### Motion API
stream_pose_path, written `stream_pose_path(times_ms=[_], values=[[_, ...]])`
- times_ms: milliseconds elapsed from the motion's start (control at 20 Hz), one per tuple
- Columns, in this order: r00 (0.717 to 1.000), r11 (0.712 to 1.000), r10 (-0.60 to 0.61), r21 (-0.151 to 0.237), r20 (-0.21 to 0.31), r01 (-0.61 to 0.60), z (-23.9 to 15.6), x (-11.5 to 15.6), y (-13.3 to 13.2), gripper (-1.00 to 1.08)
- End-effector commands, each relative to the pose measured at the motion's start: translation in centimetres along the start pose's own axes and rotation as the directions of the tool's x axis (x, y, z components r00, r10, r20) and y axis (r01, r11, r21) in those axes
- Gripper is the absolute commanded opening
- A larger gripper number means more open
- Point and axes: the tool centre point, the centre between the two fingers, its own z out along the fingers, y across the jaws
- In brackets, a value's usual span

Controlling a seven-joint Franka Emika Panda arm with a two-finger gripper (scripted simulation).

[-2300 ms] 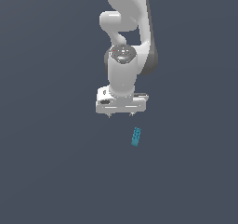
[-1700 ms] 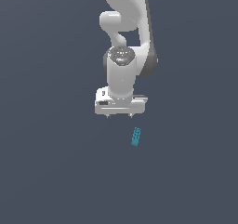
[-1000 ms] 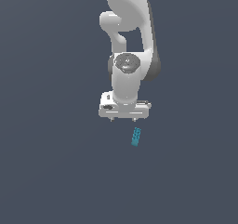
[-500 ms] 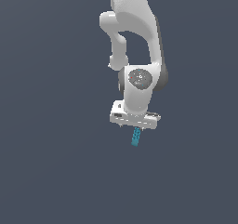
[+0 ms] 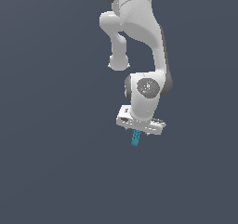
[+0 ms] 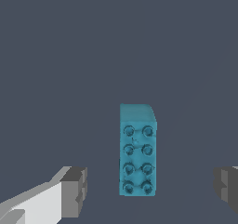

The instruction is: Pick up the object and move it to a goal position.

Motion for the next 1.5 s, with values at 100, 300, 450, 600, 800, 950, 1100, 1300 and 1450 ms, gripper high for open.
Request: stream_pose_path(times_ms=[100,300,450,600,800,950,1100,1300,1450], values=[[1.000,1.000,0.014,0.001,0.000,-0.014,0.3,0.0,-0.3,1.00],[1.000,1.000,0.010,0.000,0.000,-0.010,0.6,0.0,-0.3,1.00],[1.000,1.000,0.010,0.000,0.000,-0.010,1.6,-0.1,-0.3,1.00],[1.000,1.000,0.012,0.000,0.000,-0.012,3.1,-0.1,-0.3,1.00],[1.000,1.000,0.013,0.001,0.000,-0.013,4.9,-0.1,-0.3,1.00],[1.000,1.000,0.014,0.001,0.000,-0.014,5.3,0.0,-0.3,1.00],[1.000,1.000,0.014,0.001,0.000,-0.014,5.3,0.0,-0.3,-1.00],[1.000,1.000,0.014,0.001,0.000,-0.014,5.3,0.0,-0.3,-1.00],[1.000,1.000,0.014,0.001,0.000,-0.014,5.3,0.0,-0.3,-1.00]])
